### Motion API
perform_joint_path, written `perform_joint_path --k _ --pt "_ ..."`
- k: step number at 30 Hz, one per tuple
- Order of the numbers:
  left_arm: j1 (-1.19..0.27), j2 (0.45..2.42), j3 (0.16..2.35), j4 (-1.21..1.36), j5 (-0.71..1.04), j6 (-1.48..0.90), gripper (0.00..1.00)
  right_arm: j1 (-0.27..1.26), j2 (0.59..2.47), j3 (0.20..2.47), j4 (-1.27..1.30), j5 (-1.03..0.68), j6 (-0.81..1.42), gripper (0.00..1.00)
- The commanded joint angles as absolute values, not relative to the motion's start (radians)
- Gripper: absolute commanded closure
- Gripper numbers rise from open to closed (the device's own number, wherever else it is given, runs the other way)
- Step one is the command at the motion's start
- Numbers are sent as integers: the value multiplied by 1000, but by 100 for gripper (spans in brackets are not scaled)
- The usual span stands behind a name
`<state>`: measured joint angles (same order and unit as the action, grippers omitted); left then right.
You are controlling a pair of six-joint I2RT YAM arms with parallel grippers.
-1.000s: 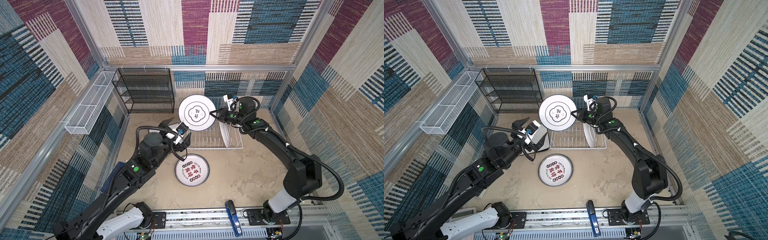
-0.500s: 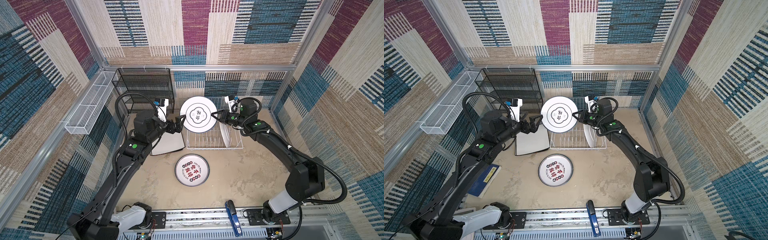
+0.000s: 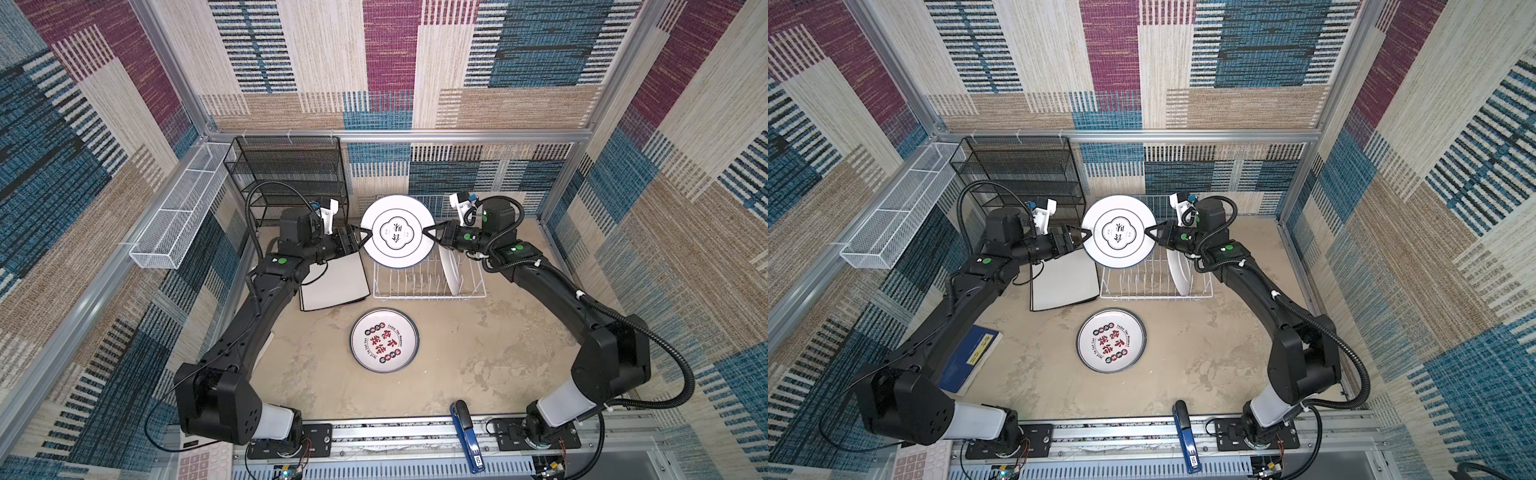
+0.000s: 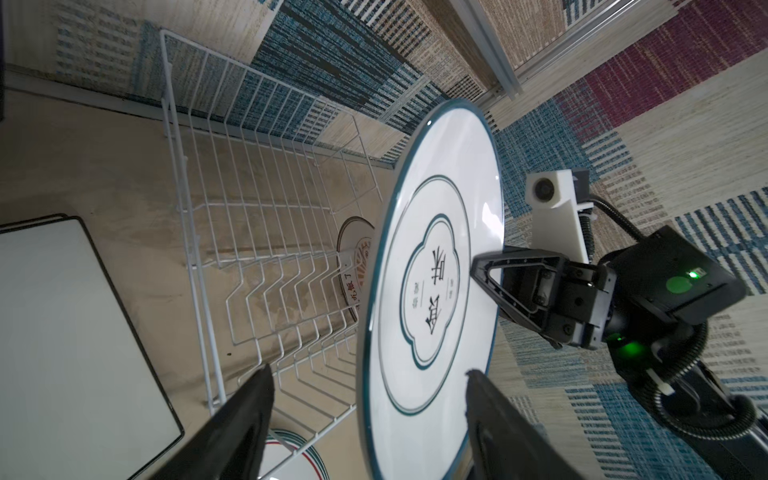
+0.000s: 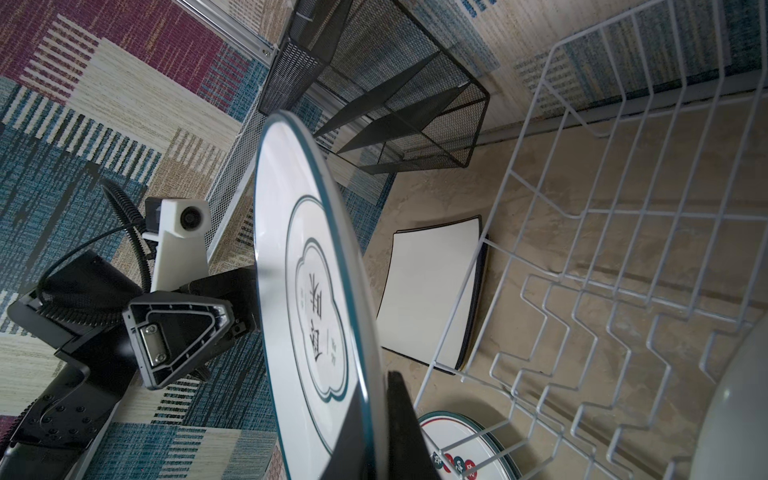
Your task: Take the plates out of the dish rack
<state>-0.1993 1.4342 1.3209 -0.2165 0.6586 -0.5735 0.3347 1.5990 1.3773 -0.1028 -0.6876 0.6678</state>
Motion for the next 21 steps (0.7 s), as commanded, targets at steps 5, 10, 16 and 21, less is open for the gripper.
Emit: perform_joint_path --k 5,10,16,21 --pt "-198 1472 1341 -198 769 -607 44 334 1638 1422 -94 -778 652 100" --pt "-198 1474 1332 -195 784 -611 57 334 1648 1419 -82 -795 659 100" --pt "-198 1481 1318 -189 796 -617 67 334 1657 1425 -94 -810 644 100" --pt "-198 1488 1313 -192 802 -617 82 334 1665 1428 -99 -812 632 100"
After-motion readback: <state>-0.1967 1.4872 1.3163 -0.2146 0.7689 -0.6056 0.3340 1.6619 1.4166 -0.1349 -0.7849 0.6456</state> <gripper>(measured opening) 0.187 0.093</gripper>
